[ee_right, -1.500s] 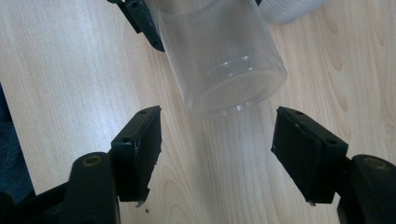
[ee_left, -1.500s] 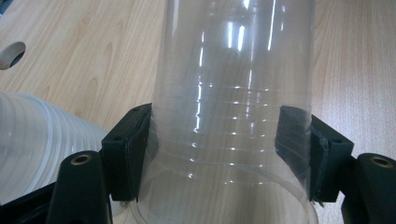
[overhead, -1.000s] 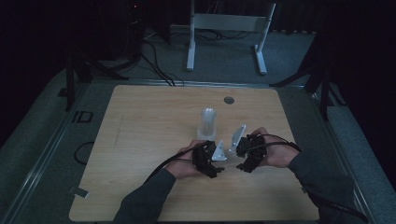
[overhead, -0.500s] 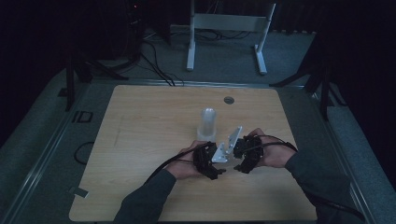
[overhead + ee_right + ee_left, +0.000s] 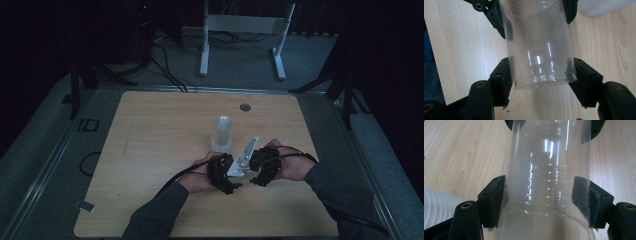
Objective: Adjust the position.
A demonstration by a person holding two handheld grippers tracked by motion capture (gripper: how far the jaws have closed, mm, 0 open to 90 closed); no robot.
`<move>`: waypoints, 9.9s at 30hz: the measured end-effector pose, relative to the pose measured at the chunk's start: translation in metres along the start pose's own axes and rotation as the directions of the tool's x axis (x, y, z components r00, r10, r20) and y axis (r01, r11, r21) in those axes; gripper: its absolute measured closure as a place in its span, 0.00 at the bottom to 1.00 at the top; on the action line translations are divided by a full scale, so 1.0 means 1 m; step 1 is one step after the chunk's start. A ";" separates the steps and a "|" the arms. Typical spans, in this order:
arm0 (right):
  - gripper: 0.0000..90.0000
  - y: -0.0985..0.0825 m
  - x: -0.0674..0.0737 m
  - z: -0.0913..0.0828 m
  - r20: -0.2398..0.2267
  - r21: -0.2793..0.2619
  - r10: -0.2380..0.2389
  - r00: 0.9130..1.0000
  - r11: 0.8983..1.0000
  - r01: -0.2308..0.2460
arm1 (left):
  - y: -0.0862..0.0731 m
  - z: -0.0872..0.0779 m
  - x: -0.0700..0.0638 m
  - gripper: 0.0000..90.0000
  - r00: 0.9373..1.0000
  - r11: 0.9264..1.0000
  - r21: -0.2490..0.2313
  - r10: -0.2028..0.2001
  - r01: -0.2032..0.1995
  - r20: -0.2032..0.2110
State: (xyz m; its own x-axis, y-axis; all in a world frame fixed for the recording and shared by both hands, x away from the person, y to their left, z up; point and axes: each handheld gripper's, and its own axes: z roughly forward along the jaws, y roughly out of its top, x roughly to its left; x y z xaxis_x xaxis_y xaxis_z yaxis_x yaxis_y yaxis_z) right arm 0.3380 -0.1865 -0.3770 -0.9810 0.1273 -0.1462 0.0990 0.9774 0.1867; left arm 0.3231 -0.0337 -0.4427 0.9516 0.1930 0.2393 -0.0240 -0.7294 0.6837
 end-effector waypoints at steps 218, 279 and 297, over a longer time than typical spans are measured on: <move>0.46 -0.103 0.032 0.027 0.207 -0.811 0.907 0.366 0.369 -0.455 | 0.057 -0.003 0.045 0.30 0.903 0.887 -0.210 -0.428 0.412 -0.038; 0.46 -0.077 0.055 0.028 0.253 -0.899 0.902 0.350 0.353 -0.260 | 0.083 0.009 0.063 0.19 0.746 0.650 -0.373 -0.620 0.662 0.244; 0.44 -0.075 0.054 0.031 0.247 -0.895 0.894 0.374 0.358 -0.266 | 0.083 0.009 0.063 0.27 0.715 0.591 -0.419 -0.647 0.690 0.265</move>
State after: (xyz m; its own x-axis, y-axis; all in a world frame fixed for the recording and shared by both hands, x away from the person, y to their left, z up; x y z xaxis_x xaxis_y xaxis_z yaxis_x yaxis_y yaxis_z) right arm 0.2826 -0.2481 -0.4288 -0.2373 0.9630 -0.1278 0.1472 0.1656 0.9751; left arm 0.3841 -0.0876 -0.3769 0.7771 0.4360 -0.4539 0.5137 -0.0229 0.8577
